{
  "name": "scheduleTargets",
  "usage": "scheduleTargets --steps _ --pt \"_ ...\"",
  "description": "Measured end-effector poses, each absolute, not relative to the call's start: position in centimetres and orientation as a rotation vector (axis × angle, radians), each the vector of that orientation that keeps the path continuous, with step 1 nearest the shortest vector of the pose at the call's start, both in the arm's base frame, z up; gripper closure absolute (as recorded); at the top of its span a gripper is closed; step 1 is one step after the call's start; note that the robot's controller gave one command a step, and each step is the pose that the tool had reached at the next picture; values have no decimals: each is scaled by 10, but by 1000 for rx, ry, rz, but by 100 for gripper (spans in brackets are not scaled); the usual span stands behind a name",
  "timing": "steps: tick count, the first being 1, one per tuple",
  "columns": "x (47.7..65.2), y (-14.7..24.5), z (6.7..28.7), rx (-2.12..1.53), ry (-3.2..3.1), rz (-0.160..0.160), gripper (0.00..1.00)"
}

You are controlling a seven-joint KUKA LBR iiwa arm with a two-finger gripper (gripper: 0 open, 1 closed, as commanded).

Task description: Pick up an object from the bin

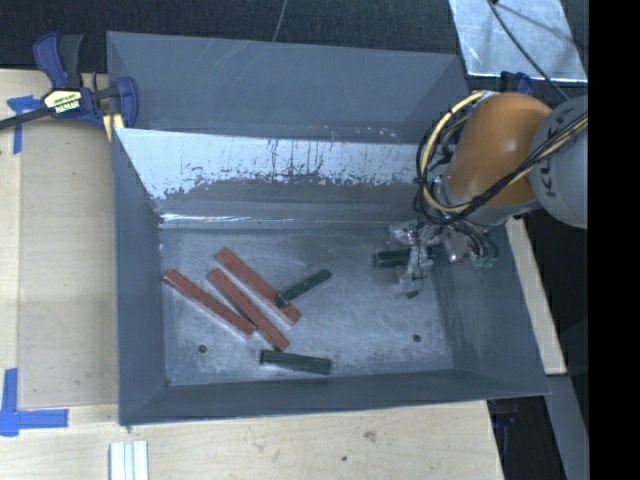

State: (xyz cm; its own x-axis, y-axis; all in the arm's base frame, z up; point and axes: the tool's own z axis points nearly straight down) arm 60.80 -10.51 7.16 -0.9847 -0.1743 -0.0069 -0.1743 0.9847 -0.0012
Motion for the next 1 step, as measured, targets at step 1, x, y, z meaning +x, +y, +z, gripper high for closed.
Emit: scheduleTargets --steps 1 --pt "608 -105 72 -275 3123 -1 100"
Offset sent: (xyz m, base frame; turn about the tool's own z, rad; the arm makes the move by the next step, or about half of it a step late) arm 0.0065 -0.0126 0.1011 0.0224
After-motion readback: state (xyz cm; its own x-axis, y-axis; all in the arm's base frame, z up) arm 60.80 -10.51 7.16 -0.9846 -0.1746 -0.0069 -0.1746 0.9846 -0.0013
